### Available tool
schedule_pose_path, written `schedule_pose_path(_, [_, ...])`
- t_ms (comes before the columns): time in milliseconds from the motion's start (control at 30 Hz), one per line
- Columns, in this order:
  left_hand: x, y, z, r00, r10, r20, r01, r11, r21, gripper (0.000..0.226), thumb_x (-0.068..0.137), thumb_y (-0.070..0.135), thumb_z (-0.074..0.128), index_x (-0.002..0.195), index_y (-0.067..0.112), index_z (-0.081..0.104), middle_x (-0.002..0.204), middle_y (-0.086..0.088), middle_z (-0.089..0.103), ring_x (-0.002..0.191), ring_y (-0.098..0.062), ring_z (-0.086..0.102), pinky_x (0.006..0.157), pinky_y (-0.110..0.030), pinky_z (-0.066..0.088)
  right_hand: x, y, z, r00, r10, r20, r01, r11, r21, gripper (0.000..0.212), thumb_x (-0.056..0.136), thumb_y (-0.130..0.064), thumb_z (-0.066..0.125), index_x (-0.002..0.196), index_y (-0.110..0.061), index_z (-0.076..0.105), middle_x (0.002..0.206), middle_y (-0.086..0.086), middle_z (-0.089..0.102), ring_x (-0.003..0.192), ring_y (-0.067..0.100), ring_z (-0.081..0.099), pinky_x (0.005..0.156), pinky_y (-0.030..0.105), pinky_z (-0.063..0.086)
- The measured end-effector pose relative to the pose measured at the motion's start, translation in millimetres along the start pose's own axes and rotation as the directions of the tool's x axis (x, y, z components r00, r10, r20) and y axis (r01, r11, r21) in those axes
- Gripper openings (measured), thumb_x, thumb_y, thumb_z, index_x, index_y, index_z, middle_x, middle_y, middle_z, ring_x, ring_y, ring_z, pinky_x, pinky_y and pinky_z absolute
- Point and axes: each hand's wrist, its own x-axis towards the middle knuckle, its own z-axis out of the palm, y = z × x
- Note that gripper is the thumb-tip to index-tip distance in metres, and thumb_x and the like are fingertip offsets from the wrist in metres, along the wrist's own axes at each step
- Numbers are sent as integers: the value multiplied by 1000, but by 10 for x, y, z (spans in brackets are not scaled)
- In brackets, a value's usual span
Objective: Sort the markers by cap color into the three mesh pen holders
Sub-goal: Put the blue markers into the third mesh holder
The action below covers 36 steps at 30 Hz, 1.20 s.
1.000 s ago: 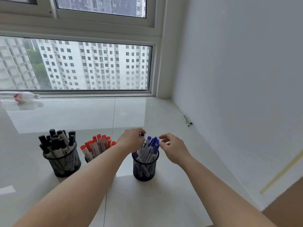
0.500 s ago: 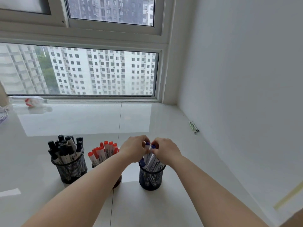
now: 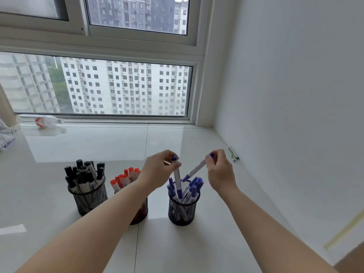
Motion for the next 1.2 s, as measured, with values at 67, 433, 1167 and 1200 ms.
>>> schedule_pose_path(67, [-12, -15, -26, 998, -15, -67, 11, 998, -65, 5, 87, 30, 63, 89, 26, 60, 79, 15, 64, 74, 0, 60, 64, -13, 42, -4, -17, -42, 996, 59, -66, -54, 995, 84, 13, 95, -25, 43, 95, -12, 46, 76, -2, 53, 72, 21, 51, 65, 33, 41])
schedule_pose_path(433, [-186, -43, -13, 886, -461, -41, 249, 548, -799, 6, 91, 12, 55, 90, 7, 52, 83, -11, 67, 70, -14, 70, 63, -22, 56, -24, -41, -171, 809, 578, 113, -456, 494, 741, 12, 92, -12, 47, 99, -5, 53, 76, 5, 60, 65, 11, 56, 58, 23, 44])
schedule_pose_path(1167, [-459, 226, 317, 939, -332, 92, 255, 489, -834, 26, 98, 38, 34, 99, 22, 54, 58, 6, 44, 56, -9, 41, 54, -25, 34, -366, -147, -20, 949, 270, 163, -309, 900, 306, 19, 93, -27, 50, 90, -17, 65, 73, -9, 63, 68, 4, 55, 59, 19, 42])
schedule_pose_path(1200, [-457, 224, 312, 951, -303, 56, 217, 527, -822, 29, 96, 43, 34, 96, 23, 54, 55, 8, 43, 54, -10, 37, 53, -27, 30, -388, -127, 10, 957, 233, 173, -274, 922, 273, 15, 92, -27, 52, 91, -18, 64, 75, -8, 62, 70, 5, 56, 58, 17, 42])
